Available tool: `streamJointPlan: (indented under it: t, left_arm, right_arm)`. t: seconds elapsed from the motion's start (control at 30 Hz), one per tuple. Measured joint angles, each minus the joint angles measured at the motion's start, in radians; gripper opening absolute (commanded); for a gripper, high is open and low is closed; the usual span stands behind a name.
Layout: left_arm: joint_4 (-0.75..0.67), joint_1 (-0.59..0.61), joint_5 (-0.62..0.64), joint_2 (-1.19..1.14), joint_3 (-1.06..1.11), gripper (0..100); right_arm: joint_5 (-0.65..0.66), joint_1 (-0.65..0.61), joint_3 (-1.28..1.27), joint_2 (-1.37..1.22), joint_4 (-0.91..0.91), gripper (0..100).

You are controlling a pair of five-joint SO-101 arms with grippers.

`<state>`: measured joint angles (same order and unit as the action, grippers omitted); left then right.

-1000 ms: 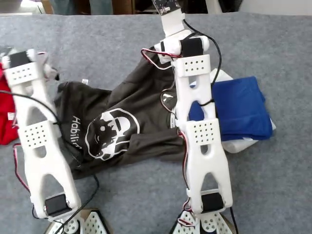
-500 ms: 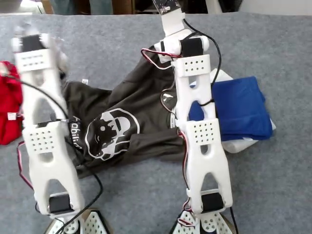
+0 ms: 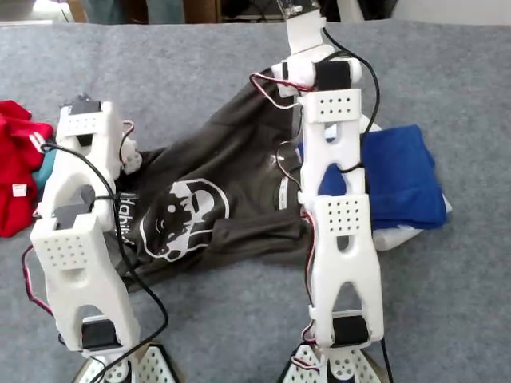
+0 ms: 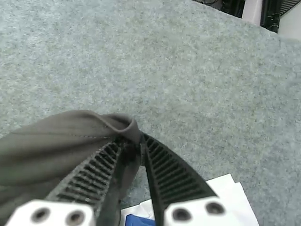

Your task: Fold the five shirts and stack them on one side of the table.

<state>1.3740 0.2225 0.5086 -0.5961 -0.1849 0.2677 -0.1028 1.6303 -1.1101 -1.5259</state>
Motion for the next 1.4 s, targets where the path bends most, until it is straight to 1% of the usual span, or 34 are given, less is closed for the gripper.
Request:
streamJointPlan:
  t: [0.13,0.23,0.27,0.33,0.43,0.53,0.6,0.67,0.73,0.77,0.87,0.93,0.97,1.03,1.1,1.23,1.33,1.4]
  left_arm:
    - [-0.035,-0.037,-0.014,0.091,0.121,3]
    - [-0.117,-0.037,-0.051,0.150,0.212,3]
    - [-0.135,-0.029,-0.058,0.167,0.236,3]
    - [-0.163,-0.009,-0.064,0.187,0.269,3]
    - [-0.164,0.046,-0.066,0.198,0.265,3]
    - [-0.092,0.141,-0.066,0.203,0.180,3]
    - [-0.040,0.198,-0.066,0.221,0.092,3]
    - [0.002,0.245,-0.066,0.244,0.002,3]
    - [0.048,0.278,-0.066,0.265,-0.078,3]
    - [0.072,0.288,-0.066,0.273,-0.104,3]
    - [0.138,0.299,-0.066,0.288,-0.118,3]
    - [0.167,0.293,-0.066,0.295,-0.103,3]
    - [0.175,0.288,-0.068,0.305,-0.086,3]
    - [0.172,0.285,-0.071,0.339,-0.029,3]
    - [0.133,0.285,-0.097,0.381,0.058,3]
    - [0.014,0.250,-0.158,0.493,0.310,3]
    - [-0.143,0.187,-0.239,0.583,0.551,3]
    - [-0.219,0.146,-0.292,0.618,0.689,3]
  right_arm:
    - [0.000,-0.002,0.000,0.000,0.000,1.8]
    - [0.006,0.000,0.000,0.000,0.000,2.1]
    - [0.020,0.000,0.000,0.000,0.000,3.8]
    - [0.044,0.000,0.000,0.000,-0.002,11.5]
    - [0.041,0.000,0.000,0.002,-0.025,27.5]
    - [0.006,0.002,0.000,0.028,-0.072,40.7]
    - [-0.002,0.002,0.000,0.055,-0.100,43.8]
    - [-0.005,0.002,0.000,0.086,-0.126,41.5]
    - [-0.005,0.002,0.000,0.118,-0.167,34.4]
    - [-0.005,0.002,0.000,0.132,-0.198,27.9]
    - [-0.008,-0.032,-0.023,0.170,-0.230,0.5]
    - [-0.008,-0.077,-0.083,0.201,-0.235,6.5]
    - [-0.017,-0.103,-0.126,0.221,-0.235,6.4]
    - [-0.040,-0.157,-0.258,0.279,-0.236,1.3]
    - [-0.043,-0.199,-0.428,0.359,-0.236,2.1]
    - [-0.018,-0.279,-0.852,0.548,-0.222,2.1]
    - [-0.006,-0.273,-1.177,0.654,-0.132,2.1]
    - [0.035,-0.269,-1.375,0.706,-0.072,2.1]
